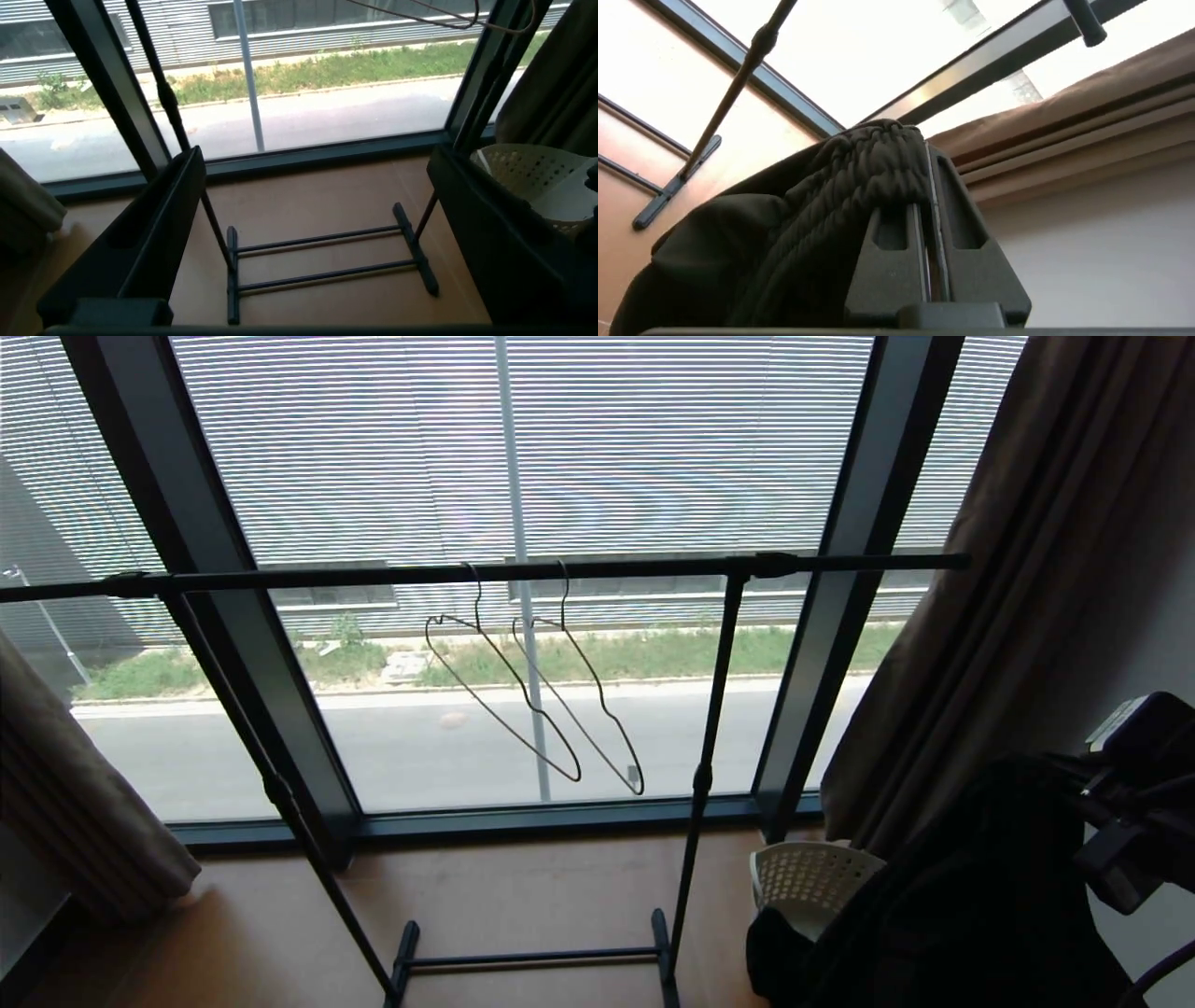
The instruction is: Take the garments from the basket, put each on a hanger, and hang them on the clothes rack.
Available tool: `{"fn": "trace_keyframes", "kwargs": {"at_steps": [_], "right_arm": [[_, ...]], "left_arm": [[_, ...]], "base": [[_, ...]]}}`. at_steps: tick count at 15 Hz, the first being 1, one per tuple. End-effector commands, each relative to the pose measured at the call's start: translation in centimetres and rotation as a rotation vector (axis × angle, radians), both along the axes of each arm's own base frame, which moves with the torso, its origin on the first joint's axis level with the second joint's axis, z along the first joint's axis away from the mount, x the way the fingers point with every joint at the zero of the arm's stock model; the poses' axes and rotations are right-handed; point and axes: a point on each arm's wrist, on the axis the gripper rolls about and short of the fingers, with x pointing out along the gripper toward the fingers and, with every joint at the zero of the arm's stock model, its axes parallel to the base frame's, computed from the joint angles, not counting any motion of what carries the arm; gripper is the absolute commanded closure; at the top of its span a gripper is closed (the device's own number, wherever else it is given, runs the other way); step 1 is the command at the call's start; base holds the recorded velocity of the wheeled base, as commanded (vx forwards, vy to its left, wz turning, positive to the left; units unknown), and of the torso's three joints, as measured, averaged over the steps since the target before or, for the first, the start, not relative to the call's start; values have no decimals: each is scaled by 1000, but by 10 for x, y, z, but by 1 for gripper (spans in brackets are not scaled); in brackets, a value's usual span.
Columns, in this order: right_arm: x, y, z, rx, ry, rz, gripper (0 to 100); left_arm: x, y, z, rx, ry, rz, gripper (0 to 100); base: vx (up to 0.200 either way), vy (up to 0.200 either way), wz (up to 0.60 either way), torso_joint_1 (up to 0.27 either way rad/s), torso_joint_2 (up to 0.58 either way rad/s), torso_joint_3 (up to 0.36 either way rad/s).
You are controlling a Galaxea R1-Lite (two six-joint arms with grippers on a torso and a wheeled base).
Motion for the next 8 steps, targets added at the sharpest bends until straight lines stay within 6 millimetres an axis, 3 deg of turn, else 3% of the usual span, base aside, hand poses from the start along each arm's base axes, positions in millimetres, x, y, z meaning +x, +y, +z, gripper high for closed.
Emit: {"fn": "trace_keyframes", "kwargs": {"at_steps": [1,3,8], "right_arm": [[1,0,0,-1,3,1,100],[1,0,-1,-2,6,1,100],[0,0,-1,-3,7,0,100]], "left_arm": [[0,0,0,0,0,-1,0],[0,0,0,0,0,-1,0],[0,0,0,4,0,-2,0]], "base": [[0,200,0,2,7,7],[0,200,0,12,2,2],[0,0,0,0,0,0]]}}
